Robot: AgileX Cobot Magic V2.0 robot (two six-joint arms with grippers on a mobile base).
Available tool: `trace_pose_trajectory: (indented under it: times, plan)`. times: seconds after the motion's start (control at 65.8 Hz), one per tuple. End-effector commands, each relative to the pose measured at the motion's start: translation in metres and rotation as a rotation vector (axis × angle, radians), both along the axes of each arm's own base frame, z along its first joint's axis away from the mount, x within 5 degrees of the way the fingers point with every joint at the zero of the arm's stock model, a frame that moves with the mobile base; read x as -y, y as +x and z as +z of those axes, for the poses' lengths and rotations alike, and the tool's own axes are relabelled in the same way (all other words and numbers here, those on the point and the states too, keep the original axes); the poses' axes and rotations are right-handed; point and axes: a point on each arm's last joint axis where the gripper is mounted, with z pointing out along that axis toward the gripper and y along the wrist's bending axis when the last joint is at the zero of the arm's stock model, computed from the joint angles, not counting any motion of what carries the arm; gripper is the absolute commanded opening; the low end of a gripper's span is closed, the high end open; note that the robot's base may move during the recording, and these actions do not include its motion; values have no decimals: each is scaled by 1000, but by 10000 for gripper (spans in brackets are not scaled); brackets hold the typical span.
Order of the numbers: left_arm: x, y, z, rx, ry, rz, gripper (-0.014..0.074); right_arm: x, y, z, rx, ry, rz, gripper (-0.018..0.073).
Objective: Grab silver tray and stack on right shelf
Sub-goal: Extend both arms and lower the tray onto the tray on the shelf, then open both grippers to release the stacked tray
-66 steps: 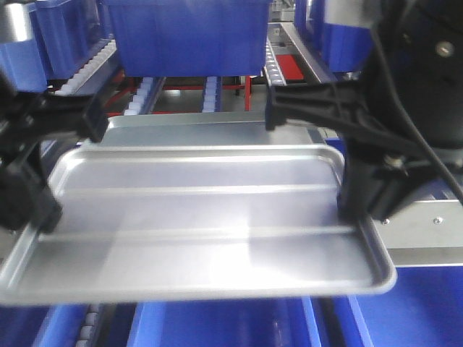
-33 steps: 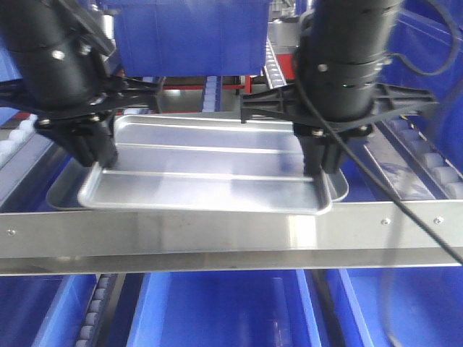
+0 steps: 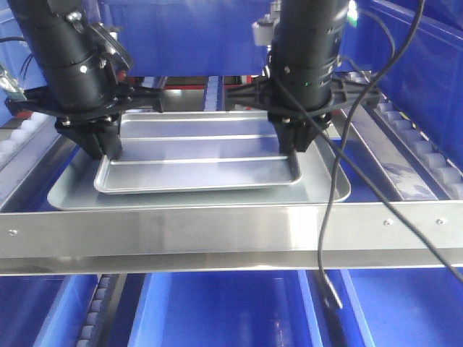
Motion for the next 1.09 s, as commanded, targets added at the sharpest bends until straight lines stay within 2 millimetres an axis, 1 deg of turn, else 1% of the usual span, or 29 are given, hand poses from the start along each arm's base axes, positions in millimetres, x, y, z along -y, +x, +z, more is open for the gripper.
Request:
trace_pose_trajectory:
  times: [0.0,0.562,0.745,0.821,0.927,1.034,1.079]
  plan:
    - [18,-1,36,134,-141,-40,-91,-20,6,53,233,204,79,67]
    - [18,-1,36,126,-149,-34,-91,-17,4,51,201,177,61,71]
    - [16,0,36,144,-115,-52,-91,-16,3,50,190,169,55,81]
    - [16,0,36,150,-103,-59,-91,-16,3,50,192,170,56,122]
    - [16,0,36,153,-97,-61,-91,-16,3,50,192,170,56,243]
    - [15,0,36,148,-94,-60,-91,-16,3,50,188,167,54,389]
    - [15,0,36,146,-93,-60,-91,-16,3,49,185,164,52,428]
